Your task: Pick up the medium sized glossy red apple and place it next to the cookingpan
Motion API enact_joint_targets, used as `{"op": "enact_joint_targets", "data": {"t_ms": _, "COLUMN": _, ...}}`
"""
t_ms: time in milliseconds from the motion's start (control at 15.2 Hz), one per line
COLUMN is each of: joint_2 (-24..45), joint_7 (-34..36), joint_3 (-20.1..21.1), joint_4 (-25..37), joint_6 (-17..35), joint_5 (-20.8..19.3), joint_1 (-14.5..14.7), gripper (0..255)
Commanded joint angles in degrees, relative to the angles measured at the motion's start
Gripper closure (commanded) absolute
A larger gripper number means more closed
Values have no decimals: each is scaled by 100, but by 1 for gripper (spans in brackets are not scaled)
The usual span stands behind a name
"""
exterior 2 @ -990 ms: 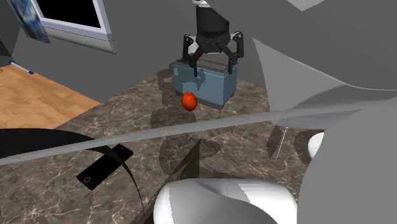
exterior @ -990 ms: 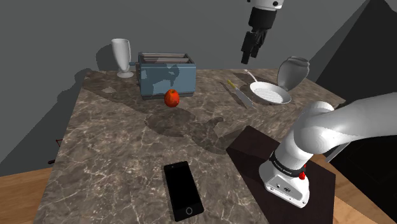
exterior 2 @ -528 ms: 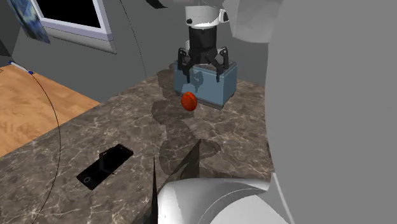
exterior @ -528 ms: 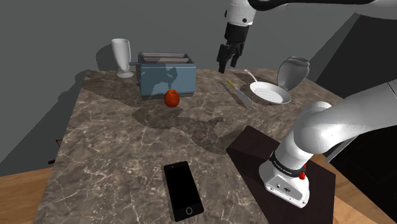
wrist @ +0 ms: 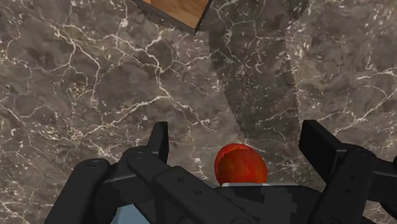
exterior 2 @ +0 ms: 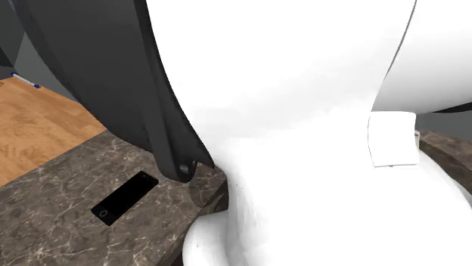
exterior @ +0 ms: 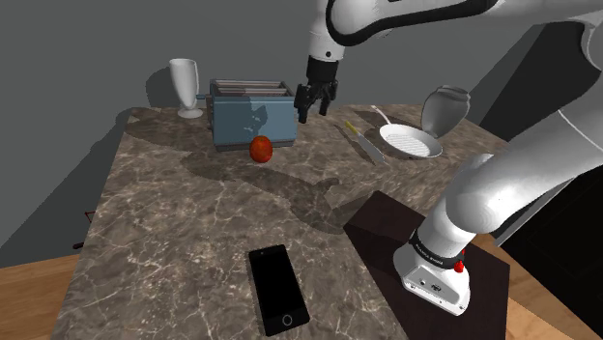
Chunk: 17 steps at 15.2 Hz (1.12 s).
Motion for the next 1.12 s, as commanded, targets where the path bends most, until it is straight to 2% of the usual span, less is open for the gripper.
{"op": "enact_joint_targets", "data": {"t_ms": 0, "joint_2": 445, "joint_7": 125, "joint_3": 51, "joint_4": 172, "joint_6": 294, "joint_5": 16, "joint_1": -9, "gripper": 0}}
{"op": "enact_joint_targets", "data": {"t_ms": 726, "joint_2": 2773, "joint_7": 760, "joint_3": 186, "joint_4": 1489, "joint_6": 1386, "joint_5": -50, "joint_1": 28, "gripper": 0}}
{"op": "enact_joint_targets", "data": {"t_ms": 1056, "joint_2": 3010, "joint_7": 797, "joint_3": 186, "joint_4": 1420, "joint_6": 1696, "joint_5": -74, "joint_1": 51, "gripper": 0}}
